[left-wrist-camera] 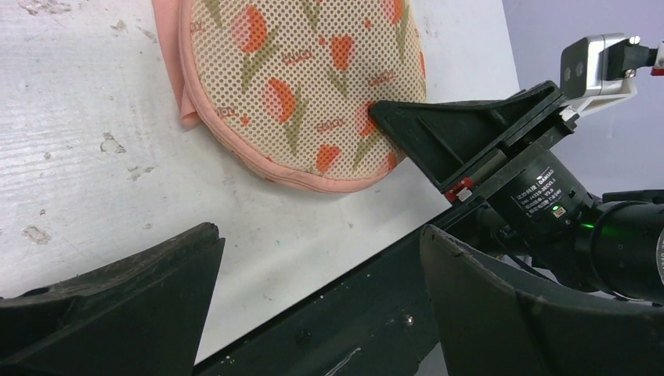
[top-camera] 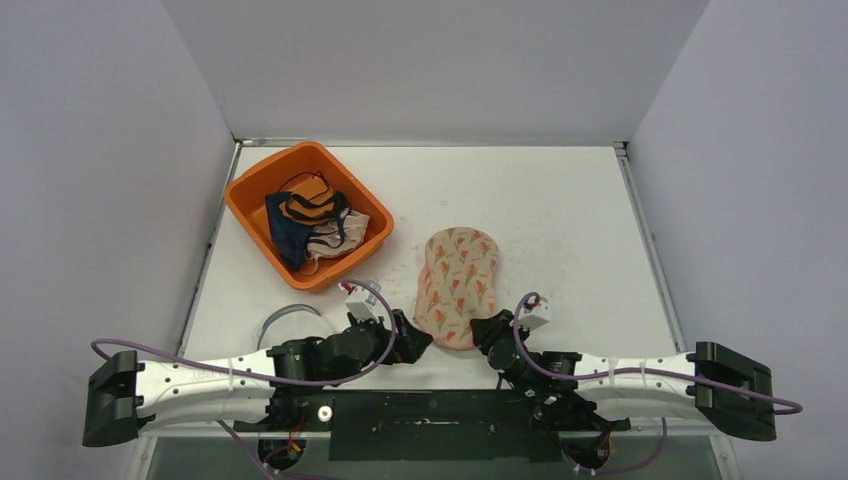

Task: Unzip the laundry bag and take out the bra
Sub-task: Move the laundry bag to the center of the board, then adjust the laundry bag at the center of the board.

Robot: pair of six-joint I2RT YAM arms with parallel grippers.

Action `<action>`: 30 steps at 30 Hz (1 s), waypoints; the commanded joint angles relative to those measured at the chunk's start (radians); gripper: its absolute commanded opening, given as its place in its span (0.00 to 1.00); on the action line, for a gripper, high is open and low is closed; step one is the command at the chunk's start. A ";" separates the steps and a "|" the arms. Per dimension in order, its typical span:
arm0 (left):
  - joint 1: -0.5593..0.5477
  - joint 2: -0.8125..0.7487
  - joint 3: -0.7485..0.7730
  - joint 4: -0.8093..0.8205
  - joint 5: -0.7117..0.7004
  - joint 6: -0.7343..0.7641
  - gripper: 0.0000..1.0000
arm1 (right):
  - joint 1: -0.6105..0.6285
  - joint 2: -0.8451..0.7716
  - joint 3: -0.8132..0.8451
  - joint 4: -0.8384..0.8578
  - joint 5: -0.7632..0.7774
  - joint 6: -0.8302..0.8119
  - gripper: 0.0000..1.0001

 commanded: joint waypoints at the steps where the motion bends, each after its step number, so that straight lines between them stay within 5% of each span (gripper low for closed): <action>1: -0.010 0.030 0.039 0.053 -0.045 -0.001 0.96 | 0.008 0.047 0.039 0.121 0.096 0.012 0.32; 3: -0.011 0.029 0.042 0.024 -0.049 0.005 0.97 | 0.007 0.033 0.087 0.065 0.102 -0.065 0.71; 6: -0.011 0.010 0.027 0.036 -0.056 0.017 0.97 | -0.010 0.004 0.161 -0.064 0.096 -0.160 0.98; 13: -0.011 0.018 0.083 -0.053 -0.085 0.076 0.96 | -0.167 -0.056 0.339 -0.310 -0.061 -0.456 0.90; 19: -0.011 0.020 0.109 -0.107 -0.056 0.136 0.96 | -0.612 -0.001 0.462 -0.261 -0.441 -0.641 0.94; 23: -0.010 0.048 0.116 -0.091 -0.009 0.164 0.96 | -0.866 0.194 0.477 -0.048 -0.701 -0.629 0.96; 30: -0.012 0.181 0.155 -0.036 0.112 0.225 0.97 | -0.921 0.655 0.711 0.183 -0.832 -0.696 0.85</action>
